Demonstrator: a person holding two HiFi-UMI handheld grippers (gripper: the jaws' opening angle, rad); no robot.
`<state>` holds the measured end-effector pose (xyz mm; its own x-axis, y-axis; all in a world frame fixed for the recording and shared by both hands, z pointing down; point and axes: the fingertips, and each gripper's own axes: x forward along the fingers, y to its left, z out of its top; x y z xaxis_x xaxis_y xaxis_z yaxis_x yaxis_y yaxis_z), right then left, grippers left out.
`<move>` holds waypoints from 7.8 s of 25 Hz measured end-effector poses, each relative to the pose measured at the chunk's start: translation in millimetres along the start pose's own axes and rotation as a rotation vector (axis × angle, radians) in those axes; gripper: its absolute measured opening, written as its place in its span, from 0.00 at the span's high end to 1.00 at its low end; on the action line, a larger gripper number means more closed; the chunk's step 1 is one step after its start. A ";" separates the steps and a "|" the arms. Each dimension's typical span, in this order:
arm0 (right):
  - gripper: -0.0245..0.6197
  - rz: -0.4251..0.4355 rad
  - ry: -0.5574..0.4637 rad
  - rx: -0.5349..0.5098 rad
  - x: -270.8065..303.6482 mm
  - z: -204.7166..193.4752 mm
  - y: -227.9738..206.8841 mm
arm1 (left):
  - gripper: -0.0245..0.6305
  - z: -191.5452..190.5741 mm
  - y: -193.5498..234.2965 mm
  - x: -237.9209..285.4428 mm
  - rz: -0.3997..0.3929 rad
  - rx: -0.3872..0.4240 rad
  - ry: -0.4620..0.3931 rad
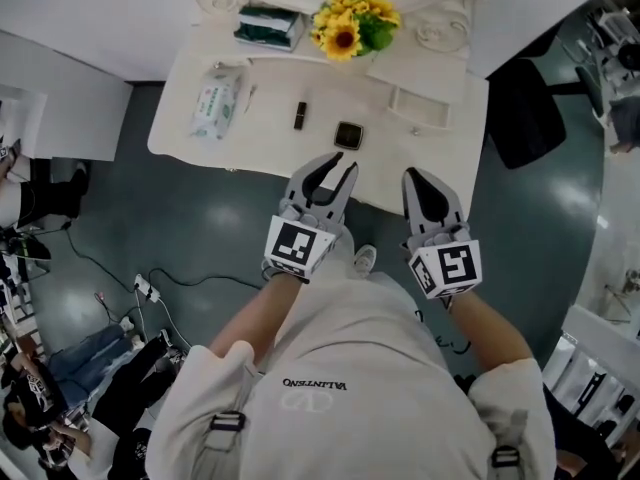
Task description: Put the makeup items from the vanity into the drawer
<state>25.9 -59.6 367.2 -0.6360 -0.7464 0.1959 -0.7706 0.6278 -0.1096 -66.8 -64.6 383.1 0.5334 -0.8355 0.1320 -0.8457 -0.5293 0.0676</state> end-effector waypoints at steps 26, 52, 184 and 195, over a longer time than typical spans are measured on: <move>0.95 -0.053 0.222 0.088 75.4 -92.2 -28.7 | 0.52 -143.8 52.2 76.9 0.047 -0.060 0.280; 0.95 -0.015 0.259 0.173 89.1 -147.7 -46.6 | 0.38 -205.8 73.1 110.2 0.251 -0.077 0.422; 0.95 -0.257 -0.052 0.127 12.6 28.5 -161.1 | 0.96 59.3 35.9 120.7 0.129 0.070 -0.012; 0.95 -0.307 -0.157 0.072 -21.9 94.8 -164.2 | 0.96 128.8 68.1 74.1 0.143 0.082 -0.183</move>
<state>162.5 -167.3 288.6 -0.3682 -0.9264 0.0786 -0.9243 0.3557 -0.1383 -83.1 -181.6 270.1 0.4081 -0.9117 -0.0476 -0.9129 -0.4076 -0.0202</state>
